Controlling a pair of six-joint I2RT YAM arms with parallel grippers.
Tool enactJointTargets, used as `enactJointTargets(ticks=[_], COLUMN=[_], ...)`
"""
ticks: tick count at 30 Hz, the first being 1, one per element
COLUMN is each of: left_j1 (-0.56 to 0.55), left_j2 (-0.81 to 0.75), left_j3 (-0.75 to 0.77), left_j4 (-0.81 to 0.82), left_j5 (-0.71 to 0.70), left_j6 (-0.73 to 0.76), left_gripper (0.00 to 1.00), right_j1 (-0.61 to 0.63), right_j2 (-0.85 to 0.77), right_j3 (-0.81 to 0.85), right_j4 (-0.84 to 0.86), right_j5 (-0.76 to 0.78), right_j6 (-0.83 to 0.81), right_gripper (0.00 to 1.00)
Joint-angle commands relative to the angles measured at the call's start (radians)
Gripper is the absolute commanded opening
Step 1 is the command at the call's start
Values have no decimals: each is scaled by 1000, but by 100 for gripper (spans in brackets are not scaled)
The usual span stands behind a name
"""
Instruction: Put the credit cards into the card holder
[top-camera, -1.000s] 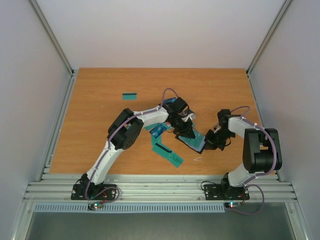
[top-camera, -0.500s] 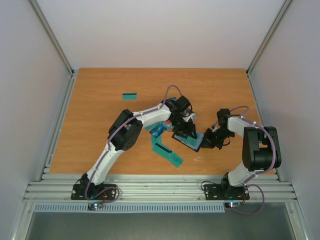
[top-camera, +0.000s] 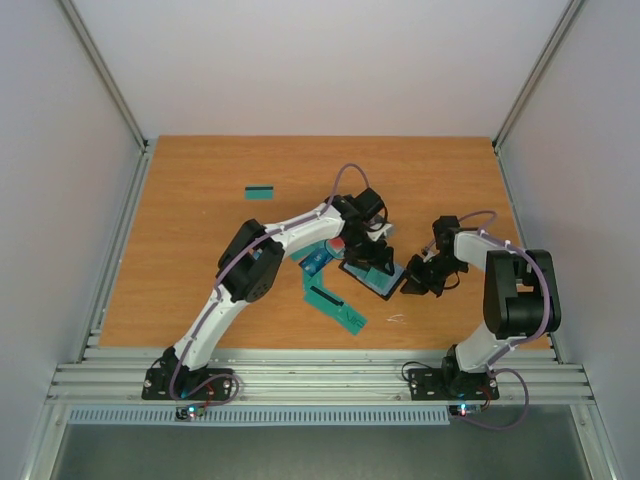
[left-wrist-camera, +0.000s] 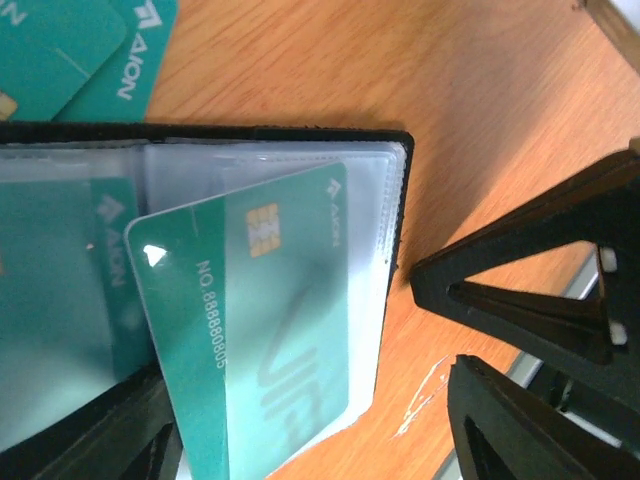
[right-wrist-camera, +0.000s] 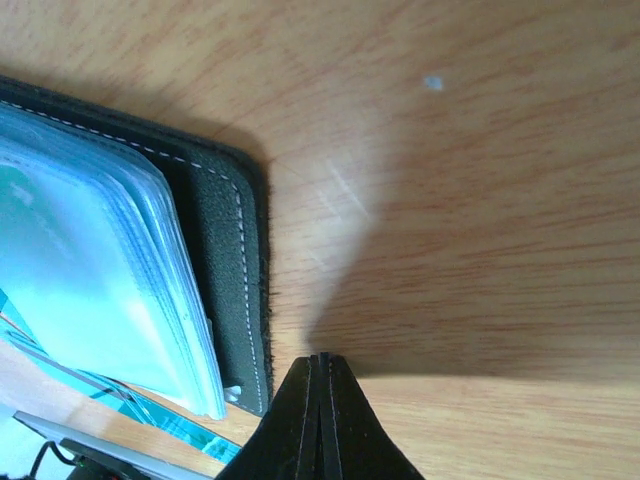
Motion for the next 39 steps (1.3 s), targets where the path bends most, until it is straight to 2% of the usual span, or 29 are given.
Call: enactJointTargets(ticks=[1,5,9,13,20,25,31,39], left_j1=[-9,-8,-9,-8,-9,-9,-29,-91], left_j2=[26,12,0,-26,-64,-58,-33,-6], left_j3=[40,37,24,-9,-84,-112,-91,-27], left_j4=[-41,-49,-30,20,98,125,112,32], left_j5=[-66,-101,-97,-83,-114,-108,-97,-155], left_j6=[64,101,129,150,179,192,218,255], left_gripper=[74,83,89,99,99,95,90,83], right_j1=[6,6,6,6,6,12,23,26], right_j2=[42,48,53,54,77,90,100,107], right_j3=[18,34,46,50,76,91,109,126], right_j4=[50,41,34,29,20,18,25,45], right_j5=[55,60,62,70,73,68,42,13], right_j6=[4,13,15,15,21,29,32,31], right_gripper=[1,1,1,1,1,1,1,1])
